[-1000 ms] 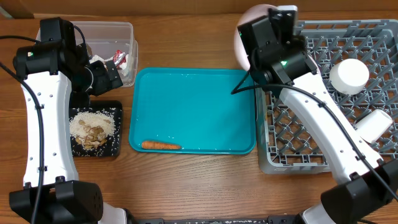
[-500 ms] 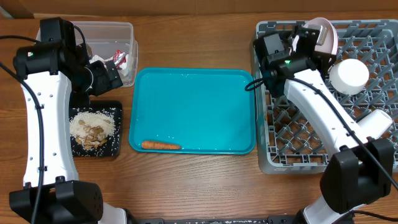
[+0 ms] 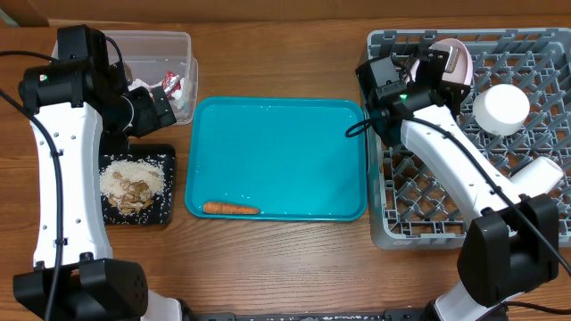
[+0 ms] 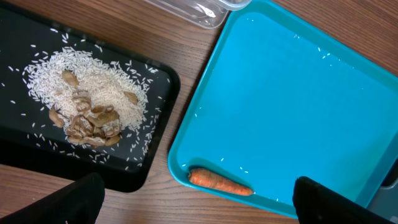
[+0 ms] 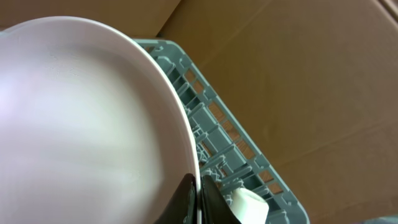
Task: Sort waste into correct bins and load items into the dishwasher
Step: 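Stand the plate upright in the rack and release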
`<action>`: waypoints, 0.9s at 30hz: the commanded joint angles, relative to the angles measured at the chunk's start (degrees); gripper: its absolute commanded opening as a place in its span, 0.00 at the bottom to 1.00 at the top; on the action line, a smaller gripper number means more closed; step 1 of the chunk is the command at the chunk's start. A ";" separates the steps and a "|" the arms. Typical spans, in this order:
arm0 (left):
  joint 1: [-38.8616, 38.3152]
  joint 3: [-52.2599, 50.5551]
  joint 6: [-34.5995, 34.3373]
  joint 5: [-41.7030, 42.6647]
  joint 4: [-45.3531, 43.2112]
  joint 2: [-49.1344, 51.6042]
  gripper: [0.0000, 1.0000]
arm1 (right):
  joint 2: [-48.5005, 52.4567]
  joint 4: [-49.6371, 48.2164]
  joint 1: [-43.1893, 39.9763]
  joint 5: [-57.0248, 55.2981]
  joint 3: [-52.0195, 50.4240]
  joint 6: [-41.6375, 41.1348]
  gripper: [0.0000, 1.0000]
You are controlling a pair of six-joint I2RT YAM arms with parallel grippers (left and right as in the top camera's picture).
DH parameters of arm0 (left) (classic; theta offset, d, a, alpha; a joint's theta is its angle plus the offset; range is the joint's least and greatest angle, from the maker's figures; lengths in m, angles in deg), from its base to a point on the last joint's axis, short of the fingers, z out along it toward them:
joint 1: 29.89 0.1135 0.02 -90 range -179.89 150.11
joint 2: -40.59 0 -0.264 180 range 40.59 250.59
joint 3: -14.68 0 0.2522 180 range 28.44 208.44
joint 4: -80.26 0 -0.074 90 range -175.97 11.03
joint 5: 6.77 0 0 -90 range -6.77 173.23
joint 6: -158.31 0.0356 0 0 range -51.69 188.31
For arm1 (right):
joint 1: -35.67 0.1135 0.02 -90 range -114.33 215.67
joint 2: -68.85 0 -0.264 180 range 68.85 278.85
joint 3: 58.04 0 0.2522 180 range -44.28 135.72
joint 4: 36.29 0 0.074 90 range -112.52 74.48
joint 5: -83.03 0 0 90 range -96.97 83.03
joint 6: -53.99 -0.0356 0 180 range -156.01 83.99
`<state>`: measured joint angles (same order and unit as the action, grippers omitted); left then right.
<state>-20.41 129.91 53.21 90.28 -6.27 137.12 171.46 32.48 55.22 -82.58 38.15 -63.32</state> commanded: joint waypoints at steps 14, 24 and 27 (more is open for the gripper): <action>-0.17 0.57 -0.13 0.00 -0.22 -0.63 0.99 | 0.07 -6.54 0.33 3.34 -1.29 8.17 0.04; -0.17 0.57 -0.15 0.02 -0.24 -0.63 0.99 | 0.07 -6.51 3.37 11.43 -1.49 8.24 0.04; -0.17 0.57 -0.15 0.02 -0.22 -0.63 0.99 | 0.07 -6.40 5.55 19.41 -1.49 8.24 0.04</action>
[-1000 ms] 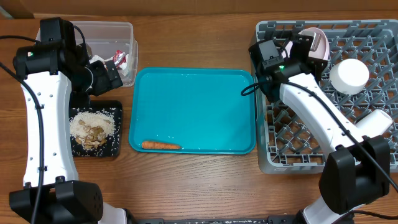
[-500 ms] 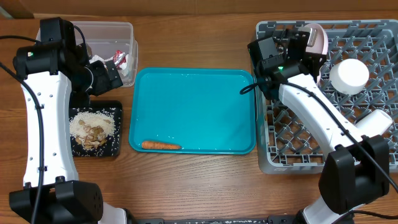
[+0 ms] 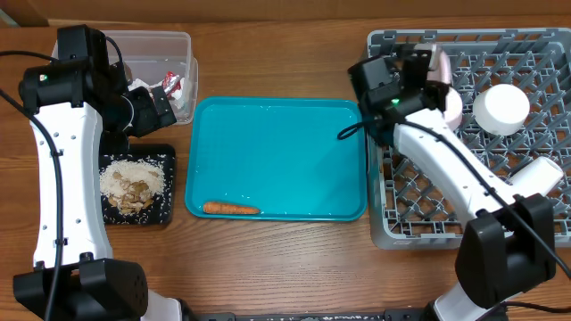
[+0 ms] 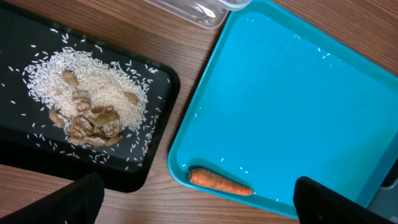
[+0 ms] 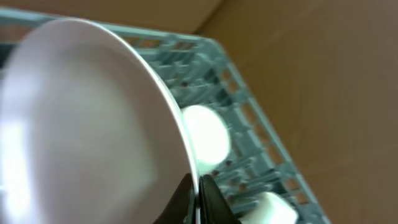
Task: Sort waste into correct bins and load items into the dishwasher
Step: 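Stand the plate upright in the rack and release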
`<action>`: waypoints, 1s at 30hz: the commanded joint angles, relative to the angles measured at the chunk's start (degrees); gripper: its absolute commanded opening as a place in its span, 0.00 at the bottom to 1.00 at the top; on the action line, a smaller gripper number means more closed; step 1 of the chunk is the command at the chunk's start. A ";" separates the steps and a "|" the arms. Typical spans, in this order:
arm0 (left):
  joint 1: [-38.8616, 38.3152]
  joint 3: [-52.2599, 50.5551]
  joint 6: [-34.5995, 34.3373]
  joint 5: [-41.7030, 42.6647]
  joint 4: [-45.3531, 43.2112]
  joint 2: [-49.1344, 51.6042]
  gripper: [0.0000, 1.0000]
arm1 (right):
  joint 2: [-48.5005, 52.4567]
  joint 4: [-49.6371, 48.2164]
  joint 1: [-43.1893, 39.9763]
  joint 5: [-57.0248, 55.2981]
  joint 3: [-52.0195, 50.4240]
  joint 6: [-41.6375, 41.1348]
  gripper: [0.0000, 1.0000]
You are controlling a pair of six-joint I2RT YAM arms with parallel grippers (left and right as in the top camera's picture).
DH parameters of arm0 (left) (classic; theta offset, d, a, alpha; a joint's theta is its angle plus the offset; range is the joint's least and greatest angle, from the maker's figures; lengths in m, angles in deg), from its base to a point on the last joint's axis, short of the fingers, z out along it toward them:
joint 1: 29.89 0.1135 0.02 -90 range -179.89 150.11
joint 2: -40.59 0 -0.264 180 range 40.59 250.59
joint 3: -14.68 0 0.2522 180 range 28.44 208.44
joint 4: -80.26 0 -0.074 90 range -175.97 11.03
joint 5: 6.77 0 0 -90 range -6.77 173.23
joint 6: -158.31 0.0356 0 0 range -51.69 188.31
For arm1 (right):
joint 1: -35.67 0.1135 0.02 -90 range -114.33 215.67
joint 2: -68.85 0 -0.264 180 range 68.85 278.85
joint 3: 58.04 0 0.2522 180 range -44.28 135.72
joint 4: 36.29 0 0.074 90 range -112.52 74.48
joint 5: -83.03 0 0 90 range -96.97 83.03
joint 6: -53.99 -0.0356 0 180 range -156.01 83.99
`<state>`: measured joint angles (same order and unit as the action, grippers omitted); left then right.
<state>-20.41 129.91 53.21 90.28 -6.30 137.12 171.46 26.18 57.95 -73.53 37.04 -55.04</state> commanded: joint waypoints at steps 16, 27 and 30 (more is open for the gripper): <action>-0.17 0.57 -0.15 0.02 -0.17 -0.63 1.00 | -3.65 3.52 5.99 31.91 -0.20 -0.22 0.54; -1.64 -0.24 -2.71 0.35 4.09 -0.63 1.00 | -16.09 5.57 2.03 68.70 2.45 13.53 0.70; -3.91 -2.51 -6.38 0.48 4.76 -0.63 1.00 | -18.01 7.80 -1.38 70.31 2.45 13.20 0.70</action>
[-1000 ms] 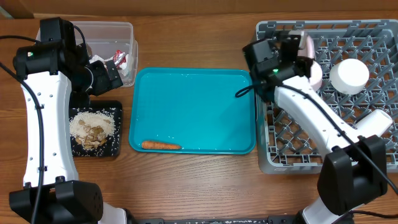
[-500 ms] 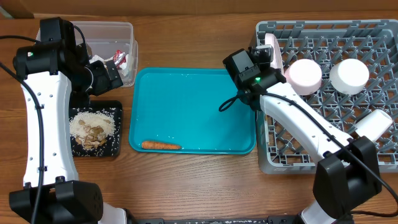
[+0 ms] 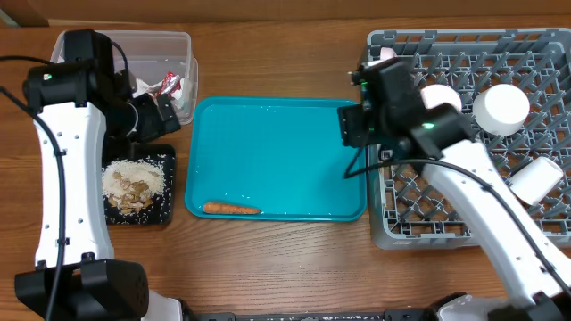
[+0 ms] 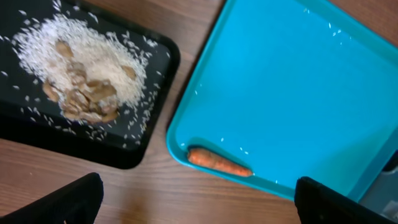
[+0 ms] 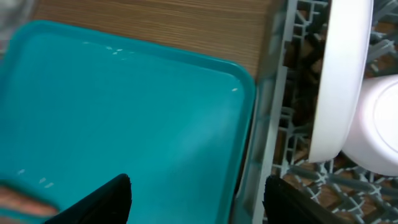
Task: Sort waste into correct bins and load items into the dishwasher
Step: 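Stand the plate upright in the rack and release, then lower the left gripper onto the orange carrot on the teal tray and grasp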
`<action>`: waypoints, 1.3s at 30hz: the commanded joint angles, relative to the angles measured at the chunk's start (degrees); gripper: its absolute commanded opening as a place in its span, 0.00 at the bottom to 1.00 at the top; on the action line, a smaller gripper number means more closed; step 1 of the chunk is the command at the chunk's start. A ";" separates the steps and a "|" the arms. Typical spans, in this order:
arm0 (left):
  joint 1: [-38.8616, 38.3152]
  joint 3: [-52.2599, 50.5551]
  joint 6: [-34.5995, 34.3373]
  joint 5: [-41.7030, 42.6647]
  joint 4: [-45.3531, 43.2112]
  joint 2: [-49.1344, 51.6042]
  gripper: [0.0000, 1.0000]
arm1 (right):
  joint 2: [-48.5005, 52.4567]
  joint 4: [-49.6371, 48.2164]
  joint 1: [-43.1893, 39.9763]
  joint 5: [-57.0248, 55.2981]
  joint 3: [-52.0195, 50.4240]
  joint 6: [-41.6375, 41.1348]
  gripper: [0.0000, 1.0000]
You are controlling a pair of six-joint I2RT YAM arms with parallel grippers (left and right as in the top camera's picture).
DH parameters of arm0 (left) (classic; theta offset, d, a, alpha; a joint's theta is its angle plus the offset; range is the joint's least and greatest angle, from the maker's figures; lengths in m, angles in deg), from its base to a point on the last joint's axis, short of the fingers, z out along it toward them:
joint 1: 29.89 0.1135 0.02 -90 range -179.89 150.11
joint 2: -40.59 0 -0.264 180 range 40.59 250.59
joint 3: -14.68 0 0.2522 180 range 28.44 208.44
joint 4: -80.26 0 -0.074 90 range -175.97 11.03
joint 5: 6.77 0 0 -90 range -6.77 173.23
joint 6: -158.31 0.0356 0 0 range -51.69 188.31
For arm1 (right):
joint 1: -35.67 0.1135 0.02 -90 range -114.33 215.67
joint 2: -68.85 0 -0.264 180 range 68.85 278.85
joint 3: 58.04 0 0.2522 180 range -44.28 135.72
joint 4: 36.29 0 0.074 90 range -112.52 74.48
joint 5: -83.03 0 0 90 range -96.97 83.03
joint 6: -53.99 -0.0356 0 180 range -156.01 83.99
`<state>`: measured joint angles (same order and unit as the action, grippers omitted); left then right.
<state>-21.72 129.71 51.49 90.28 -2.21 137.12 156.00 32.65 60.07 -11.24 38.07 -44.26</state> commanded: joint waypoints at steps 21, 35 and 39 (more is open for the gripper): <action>-20.26 -35.01 -36.61 3.52 -18.05 -0.63 1.00 | -2.60 10.08 -32.09 13.62 1.25 0.76 0.82; -20.26 -43.36 -42.58 3.30 -31.67 -0.61 1.00 | -2.54 10.10 -32.09 13.62 1.25 0.76 0.82; -20.26 -45.53 -42.60 2.93 -36.00 -0.61 1.00 | -2.54 10.10 -32.09 14.69 1.25 0.79 0.82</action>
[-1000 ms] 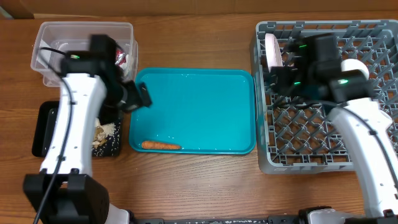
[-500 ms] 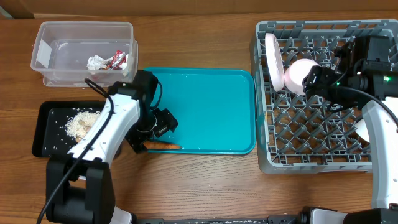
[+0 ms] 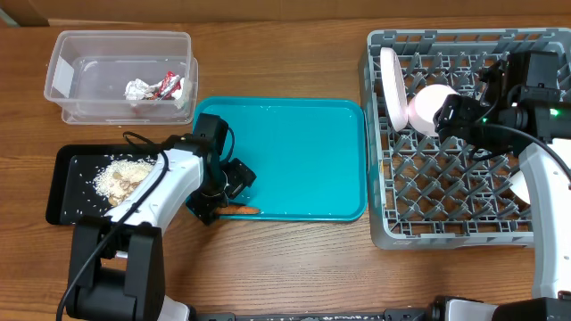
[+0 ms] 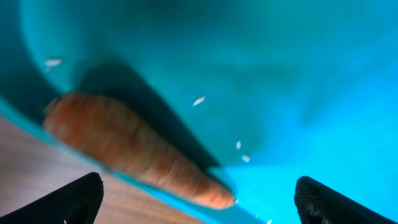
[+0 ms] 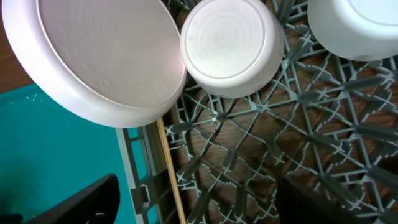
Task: Sort waste into correct bins and load items into the dishwasher
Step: 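Lower the left gripper onto the orange carrot on the teal tray and grasp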
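Observation:
An orange carrot (image 3: pixel 234 209) lies in the front left corner of the teal tray (image 3: pixel 294 134). My left gripper (image 3: pixel 223 192) is low over it and open. In the left wrist view the carrot (image 4: pixel 124 149) fills the frame, its tip between the spread fingertips (image 4: pixel 78 199). A pink plate (image 3: pixel 390 85) stands on edge at the left end of the grey dish rack (image 3: pixel 464 214), with a white bowl (image 3: pixel 426 105) beside it. My right gripper (image 3: pixel 451 116) hangs open over the rack, clear of the plate (image 5: pixel 106 56) and the bowl (image 5: pixel 233 43).
A clear bin (image 3: pixel 120 45) holding wrappers stands at the back left. A black tray (image 3: pixel 67 201) with rice and scraps sits left of the teal tray. Another white bowl (image 5: pixel 360 25) rests in the rack further right.
My left gripper has gone from above the black tray down to the carrot at the teal tray's front left corner. My right arm has moved from the rack's left edge to over the rack.
My right gripper was shut on the pink plate above the rack's back left, then held it tilted lower. Then the plate stood on edge in the rack and the gripper was open. The left gripper stayed open near the bins and is now at the carrot.

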`<action>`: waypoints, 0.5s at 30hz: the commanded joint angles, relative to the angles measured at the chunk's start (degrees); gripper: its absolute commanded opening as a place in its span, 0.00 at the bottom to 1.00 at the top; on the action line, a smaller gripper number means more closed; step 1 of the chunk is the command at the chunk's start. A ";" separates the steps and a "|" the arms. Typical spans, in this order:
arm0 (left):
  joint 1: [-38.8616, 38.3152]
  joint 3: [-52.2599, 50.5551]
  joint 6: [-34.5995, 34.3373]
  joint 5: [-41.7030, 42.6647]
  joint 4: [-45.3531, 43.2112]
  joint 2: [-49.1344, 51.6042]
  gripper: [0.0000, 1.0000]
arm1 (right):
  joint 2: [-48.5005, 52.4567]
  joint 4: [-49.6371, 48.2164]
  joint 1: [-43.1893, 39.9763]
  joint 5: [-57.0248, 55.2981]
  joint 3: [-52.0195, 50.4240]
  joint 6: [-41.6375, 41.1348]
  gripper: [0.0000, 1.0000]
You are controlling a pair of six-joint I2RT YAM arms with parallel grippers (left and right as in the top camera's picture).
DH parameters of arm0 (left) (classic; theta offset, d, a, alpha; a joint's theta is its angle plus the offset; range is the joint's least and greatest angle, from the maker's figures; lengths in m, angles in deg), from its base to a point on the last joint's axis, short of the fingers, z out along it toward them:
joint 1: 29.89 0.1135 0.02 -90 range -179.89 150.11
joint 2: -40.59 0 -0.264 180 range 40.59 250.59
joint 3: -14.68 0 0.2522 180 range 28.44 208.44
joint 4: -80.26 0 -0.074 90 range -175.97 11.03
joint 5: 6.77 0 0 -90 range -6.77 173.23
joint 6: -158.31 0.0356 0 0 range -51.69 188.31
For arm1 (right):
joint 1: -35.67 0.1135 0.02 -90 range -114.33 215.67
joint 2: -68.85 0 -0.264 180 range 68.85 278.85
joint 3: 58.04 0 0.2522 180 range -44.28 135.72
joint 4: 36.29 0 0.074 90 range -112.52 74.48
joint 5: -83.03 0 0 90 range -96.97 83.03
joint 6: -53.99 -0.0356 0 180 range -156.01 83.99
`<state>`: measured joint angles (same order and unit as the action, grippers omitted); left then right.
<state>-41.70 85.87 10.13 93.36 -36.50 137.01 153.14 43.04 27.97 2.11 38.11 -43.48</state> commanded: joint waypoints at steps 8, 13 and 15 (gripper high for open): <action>-0.28 -5.07 -1.27 -0.81 -8.39 -0.48 1.00 | 0.33 -0.20 0.02 1.33 1.20 0.00 0.82; -0.28 -5.66 -1.18 -2.01 -10.75 -0.48 1.00 | 0.33 -0.09 0.02 1.33 1.20 0.00 0.81; -0.28 -5.66 -1.20 -1.95 -12.41 -0.48 0.98 | 0.33 -0.09 0.02 1.33 1.20 0.00 0.81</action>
<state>-41.70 81.06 9.78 92.77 -47.47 136.70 153.25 43.06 27.97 3.10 38.11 -43.50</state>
